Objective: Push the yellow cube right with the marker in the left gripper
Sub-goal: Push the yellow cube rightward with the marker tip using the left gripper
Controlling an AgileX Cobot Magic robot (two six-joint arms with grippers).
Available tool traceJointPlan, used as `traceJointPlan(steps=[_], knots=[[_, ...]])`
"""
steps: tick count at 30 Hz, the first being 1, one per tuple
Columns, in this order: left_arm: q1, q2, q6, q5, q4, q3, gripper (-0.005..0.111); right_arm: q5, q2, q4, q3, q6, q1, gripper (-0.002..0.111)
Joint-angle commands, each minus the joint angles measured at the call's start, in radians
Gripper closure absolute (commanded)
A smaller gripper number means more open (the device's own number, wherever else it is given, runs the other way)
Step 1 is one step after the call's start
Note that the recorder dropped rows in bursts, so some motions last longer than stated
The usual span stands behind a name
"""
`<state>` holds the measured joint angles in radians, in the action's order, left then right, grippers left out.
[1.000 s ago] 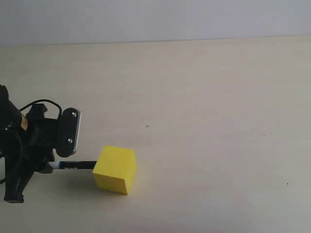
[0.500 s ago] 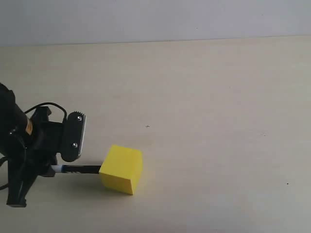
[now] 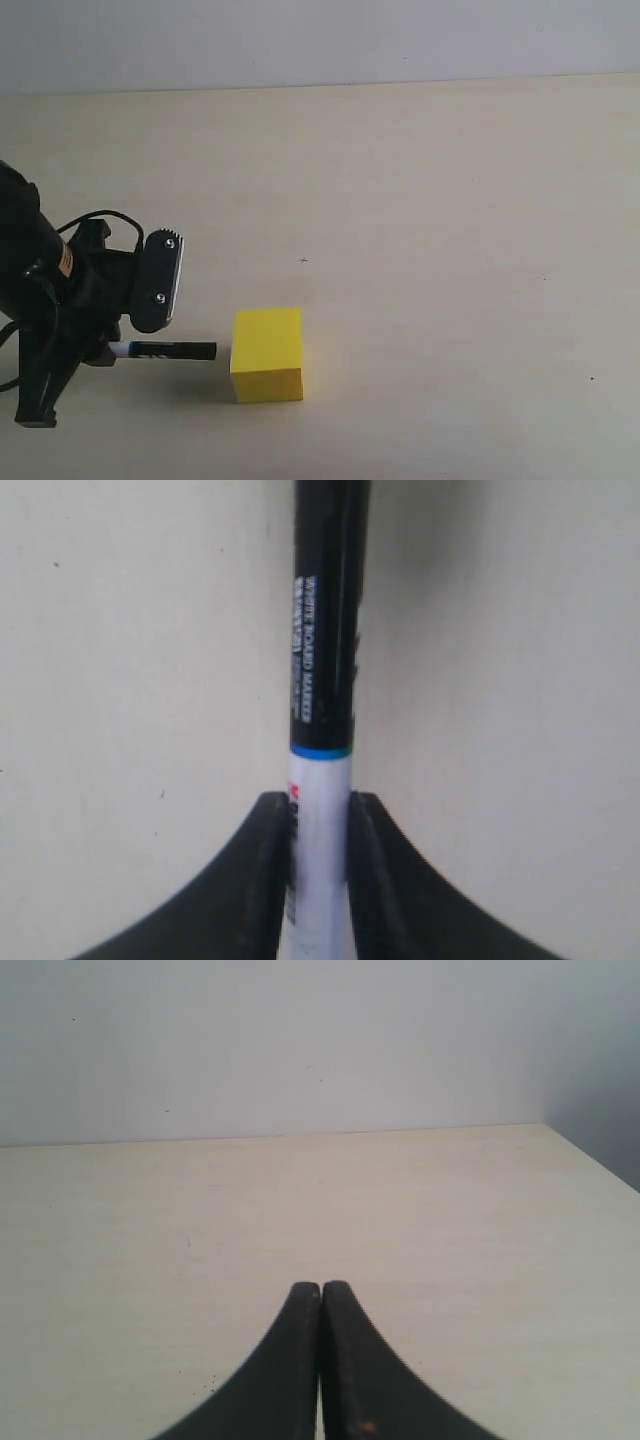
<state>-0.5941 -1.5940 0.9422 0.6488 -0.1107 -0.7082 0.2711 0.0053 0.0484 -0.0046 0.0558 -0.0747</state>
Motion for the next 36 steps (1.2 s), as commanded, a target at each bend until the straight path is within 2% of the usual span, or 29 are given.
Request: traceJointPlan(steps=[1, 11, 15, 23, 29, 36], knots=[[0.002, 0.0, -0.009, -0.013, 0.025, -0.006, 0.107, -0.004, -0.005, 0.002, 0.005, -0.002, 0.005, 0.108], [-0.016, 0.0, -0.009, -0.089, 0.111, -0.008, 0.107, -0.004, -0.005, 0.002, 0.005, -0.002, 0.005, 0.108], [-0.024, 0.0, -0.009, -0.085, 0.1, -0.008, 0.107, -0.004, -0.005, 0.002, 0.005, -0.002, 0.005, 0.108], [0.034, 0.0, -0.041, -0.034, 0.066, -0.008, 0.107, -0.004, -0.005, 0.002, 0.005, -0.002, 0.005, 0.108], [0.026, 0.0, -0.051, -0.056, 0.074, -0.008, 0.107, -0.004, -0.005, 0.002, 0.005, -0.002, 0.005, 0.108], [0.052, 0.0, -0.116, 0.032, -0.069, -0.008, 0.107, -0.004, -0.005, 0.002, 0.005, -0.002, 0.005, 0.108]])
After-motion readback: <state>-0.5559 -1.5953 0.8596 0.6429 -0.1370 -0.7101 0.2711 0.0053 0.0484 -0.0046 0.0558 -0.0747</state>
